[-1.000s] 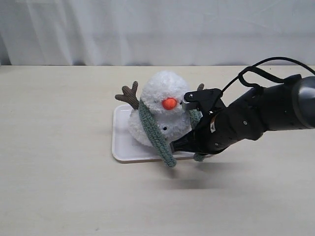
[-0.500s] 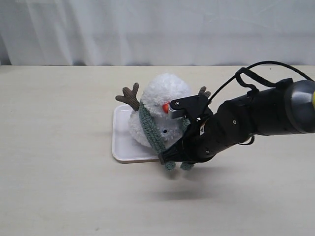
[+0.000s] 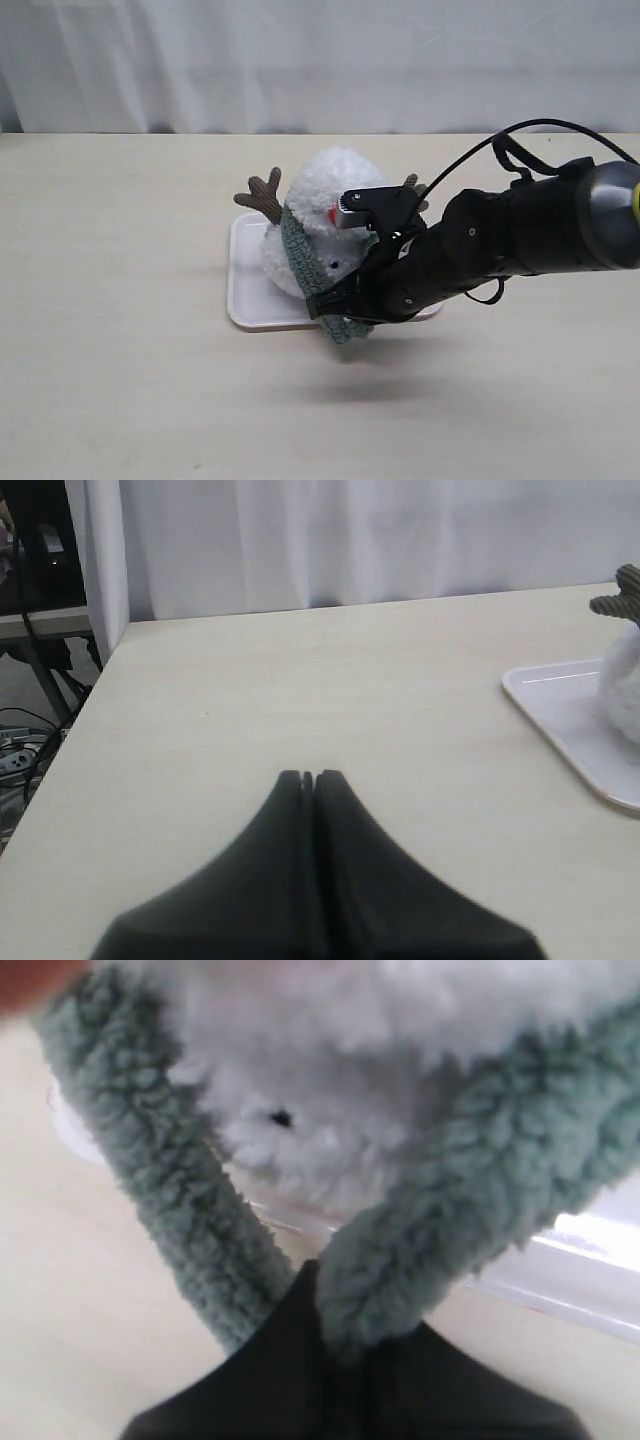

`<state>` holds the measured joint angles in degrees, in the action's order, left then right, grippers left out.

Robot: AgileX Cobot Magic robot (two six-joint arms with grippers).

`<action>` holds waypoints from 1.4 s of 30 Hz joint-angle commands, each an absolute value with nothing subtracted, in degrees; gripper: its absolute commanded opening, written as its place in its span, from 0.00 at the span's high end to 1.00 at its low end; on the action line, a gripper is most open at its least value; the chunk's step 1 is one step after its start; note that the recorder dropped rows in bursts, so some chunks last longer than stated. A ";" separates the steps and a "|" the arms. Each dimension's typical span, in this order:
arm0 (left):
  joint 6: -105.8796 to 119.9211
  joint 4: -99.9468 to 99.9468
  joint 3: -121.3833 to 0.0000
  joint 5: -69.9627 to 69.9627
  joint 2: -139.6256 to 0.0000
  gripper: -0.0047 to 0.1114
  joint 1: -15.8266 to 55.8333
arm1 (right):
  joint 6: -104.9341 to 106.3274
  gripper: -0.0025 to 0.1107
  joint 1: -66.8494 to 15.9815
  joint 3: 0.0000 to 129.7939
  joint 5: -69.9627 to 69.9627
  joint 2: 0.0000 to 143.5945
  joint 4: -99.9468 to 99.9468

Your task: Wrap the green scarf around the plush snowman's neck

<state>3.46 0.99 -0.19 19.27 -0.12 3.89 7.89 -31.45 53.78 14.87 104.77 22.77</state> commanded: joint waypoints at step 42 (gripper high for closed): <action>3.60 0.88 0.00 18.52 0.00 0.96 3.67 | 9.88 0.61 -31.50 49.65 39.26 84.78 25.02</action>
